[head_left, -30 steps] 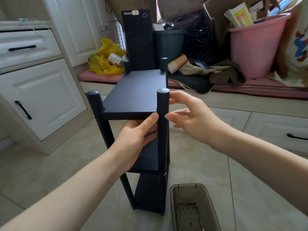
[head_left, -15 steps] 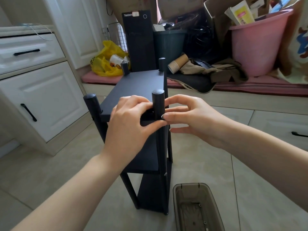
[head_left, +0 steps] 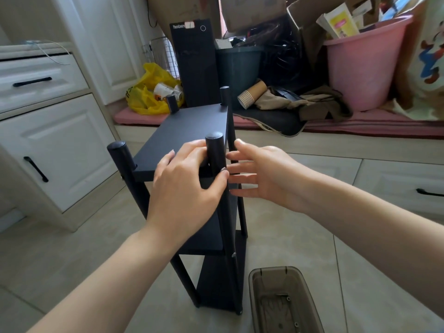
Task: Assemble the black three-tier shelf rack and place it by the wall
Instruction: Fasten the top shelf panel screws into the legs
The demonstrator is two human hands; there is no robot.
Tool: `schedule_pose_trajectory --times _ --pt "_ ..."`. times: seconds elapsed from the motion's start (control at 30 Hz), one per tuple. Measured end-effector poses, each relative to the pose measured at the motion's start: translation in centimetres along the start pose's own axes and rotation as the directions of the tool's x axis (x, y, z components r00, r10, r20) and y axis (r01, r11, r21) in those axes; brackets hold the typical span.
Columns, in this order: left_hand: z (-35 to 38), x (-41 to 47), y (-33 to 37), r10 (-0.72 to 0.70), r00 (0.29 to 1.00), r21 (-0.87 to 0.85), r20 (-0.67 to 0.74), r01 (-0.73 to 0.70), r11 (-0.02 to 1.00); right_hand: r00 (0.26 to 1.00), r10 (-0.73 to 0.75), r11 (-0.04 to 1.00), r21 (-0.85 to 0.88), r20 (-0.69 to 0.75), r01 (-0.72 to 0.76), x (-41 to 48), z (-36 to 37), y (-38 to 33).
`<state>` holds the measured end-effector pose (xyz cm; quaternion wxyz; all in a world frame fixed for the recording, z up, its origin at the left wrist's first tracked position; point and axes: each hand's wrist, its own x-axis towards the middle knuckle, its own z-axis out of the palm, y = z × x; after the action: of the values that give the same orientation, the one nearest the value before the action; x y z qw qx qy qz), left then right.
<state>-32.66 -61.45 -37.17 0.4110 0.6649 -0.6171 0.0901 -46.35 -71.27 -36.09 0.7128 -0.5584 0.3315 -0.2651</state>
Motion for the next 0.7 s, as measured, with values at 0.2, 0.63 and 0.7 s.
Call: schedule_pose_trajectory --times 0.2,0.63,0.7 --pt "0.3 -0.3 0.7 0.012 0.999 0.123 0.050 -0.018 0.992 0.999 0.035 0.997 -0.061 -0.022 -0.036 0.8 1.5 -0.2" --pt "0.0 -0.6 0.7 0.012 1.000 0.155 0.011 -0.014 0.988 0.996 -0.010 1.000 -0.010 0.090 0.011 1.1 0.7 0.4" --pt "0.2 -0.6 0.7 0.010 1.000 0.142 -0.006 -0.009 0.990 0.997 -0.016 1.000 -0.015 0.076 0.017 1.2 0.8 0.4"
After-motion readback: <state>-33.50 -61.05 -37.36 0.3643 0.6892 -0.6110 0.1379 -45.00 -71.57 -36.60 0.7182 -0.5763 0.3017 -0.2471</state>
